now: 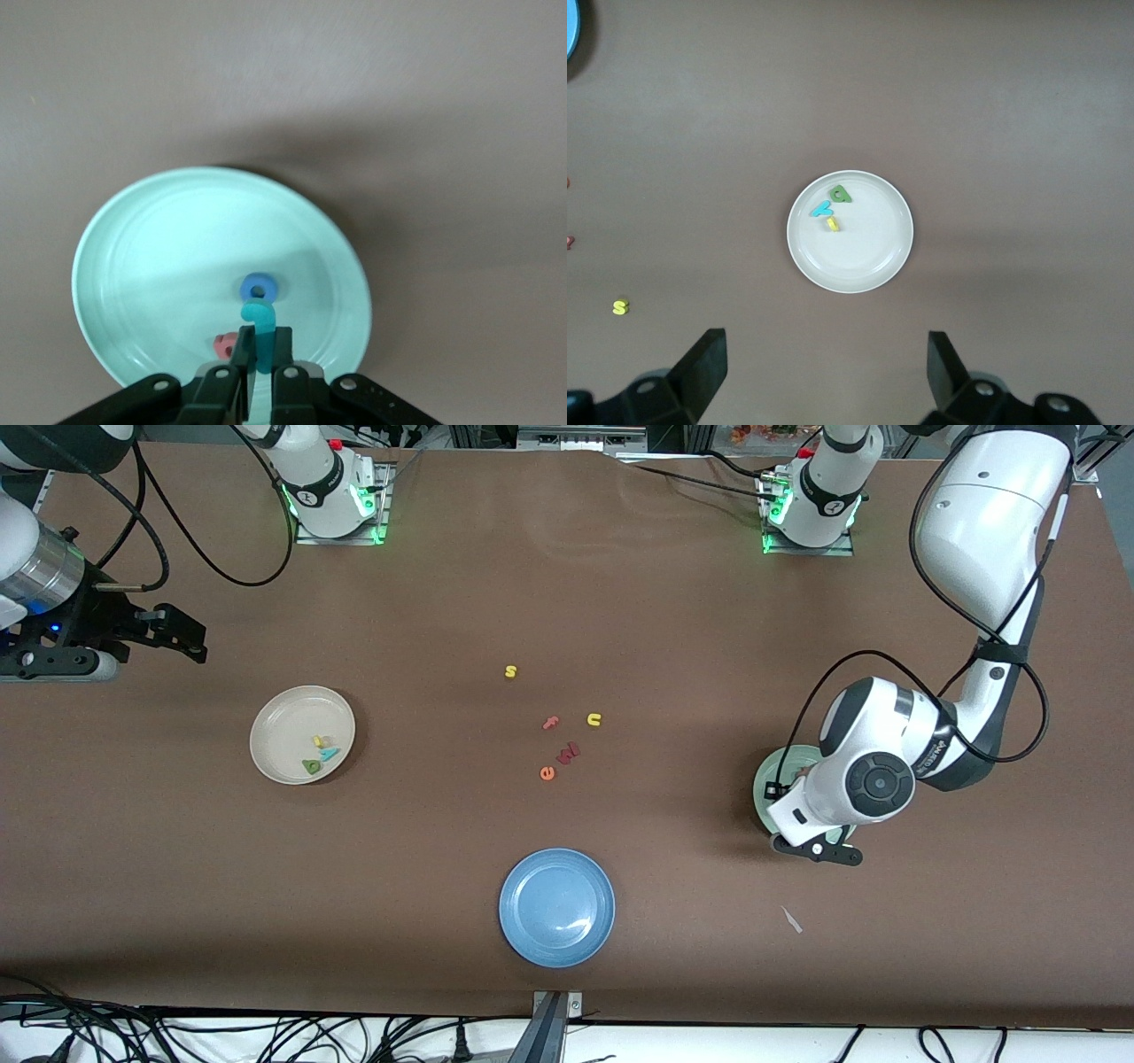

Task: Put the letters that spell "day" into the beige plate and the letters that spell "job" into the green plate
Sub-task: 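Carry the cyan 1 to the green plate and open the left gripper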

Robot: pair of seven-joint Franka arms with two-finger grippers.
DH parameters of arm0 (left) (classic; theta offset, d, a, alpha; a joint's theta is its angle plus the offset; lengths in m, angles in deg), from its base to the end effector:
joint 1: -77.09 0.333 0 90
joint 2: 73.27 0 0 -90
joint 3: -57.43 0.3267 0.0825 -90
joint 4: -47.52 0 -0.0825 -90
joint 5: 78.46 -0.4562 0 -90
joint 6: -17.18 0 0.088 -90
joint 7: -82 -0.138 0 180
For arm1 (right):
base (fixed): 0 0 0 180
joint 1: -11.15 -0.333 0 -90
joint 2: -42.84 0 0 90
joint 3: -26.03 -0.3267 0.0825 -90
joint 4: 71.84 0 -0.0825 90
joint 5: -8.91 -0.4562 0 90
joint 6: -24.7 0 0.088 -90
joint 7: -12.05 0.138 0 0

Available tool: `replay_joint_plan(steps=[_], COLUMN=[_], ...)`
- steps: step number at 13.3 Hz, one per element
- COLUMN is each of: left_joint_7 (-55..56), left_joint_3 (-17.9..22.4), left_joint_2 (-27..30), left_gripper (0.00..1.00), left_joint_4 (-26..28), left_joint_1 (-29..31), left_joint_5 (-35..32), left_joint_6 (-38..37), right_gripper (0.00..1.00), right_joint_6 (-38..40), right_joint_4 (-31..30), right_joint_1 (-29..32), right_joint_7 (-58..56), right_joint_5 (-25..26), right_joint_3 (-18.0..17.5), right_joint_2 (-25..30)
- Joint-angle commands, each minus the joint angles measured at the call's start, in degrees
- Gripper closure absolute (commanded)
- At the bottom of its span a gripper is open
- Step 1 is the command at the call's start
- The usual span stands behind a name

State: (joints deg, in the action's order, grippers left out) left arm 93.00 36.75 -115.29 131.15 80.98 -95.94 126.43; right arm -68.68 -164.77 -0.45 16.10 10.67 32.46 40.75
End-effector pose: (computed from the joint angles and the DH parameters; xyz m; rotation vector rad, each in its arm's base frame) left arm 0.7354 -0.1569 0.1897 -3.0292 0.2722 0.3368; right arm 0.6377 0.0546 0.5585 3.1043 0.0339 -0.0396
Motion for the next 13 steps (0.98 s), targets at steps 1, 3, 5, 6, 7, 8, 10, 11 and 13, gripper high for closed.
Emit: replay_joint_plan(steps=[1,3,5,6,7,8,10,11,13], left_joint_7=[-1.9,-1.9,-1.9,-1.9,-1.9,-1.3,-1.5,-1.8,-1.7], left_joint_3=[-0.1,-0.1,-0.1,-0.1,-0.1,-0.1,-0.1,-0.1,-0.2], left_joint_2=[0.7,0.4,0.4,0.4,0.4,0.4,0.7,0.9,1.6], left_gripper=[1.00,1.00,1.00,1.00,0.96,0.75,0.00,0.00,0.00], left_joint_4=[3.3,5.7,7.6,8.6,9.3,9.4,9.0,8.8,8.3], left_joint_1=[0.6,0.9,1.6,2.1,2.0,2.0,2.0,2.0,1.9], left_joint_5=[1.8,1.8,1.8,1.8,1.8,1.8,1.8,1.8,1.8], left_joint_6=[0.3,2.3,4.3,5.4,6.8,6.8,6.7,6.3,6.1], right_gripper=[0.00,0.00,0.00,0.00,0.00,0.00,0.00,0.00,0.00], right_joint_6=[-0.1,0.0,0.0,0.0,0.0,0.0,0.0,0.0,0.0], right_joint_4=[-0.1,-0.1,-0.1,-0.1,-0.1,-0.1,-0.1,-0.1,-0.1], right_joint_1=[0.0,0.0,0.0,0.0,0.0,0.1,0.1,0.1,0.1], right_joint_7=[-0.2,-0.2,-0.2,-0.2,-0.2,-0.1,-0.1,-0.1,-0.1], right_joint_5=[1.0,1.0,1.0,1.0,1.0,1.0,1.0,1.0,1.0], right_joint_3=[-0.8,-1.0,-1.0,-1.0,-1.0,-1.0,-1.0,-1.0,-1.0], right_joint_2=[0.3,0.3,0.3,0.3,0.3,0.3,0.3,0.3,0.3])
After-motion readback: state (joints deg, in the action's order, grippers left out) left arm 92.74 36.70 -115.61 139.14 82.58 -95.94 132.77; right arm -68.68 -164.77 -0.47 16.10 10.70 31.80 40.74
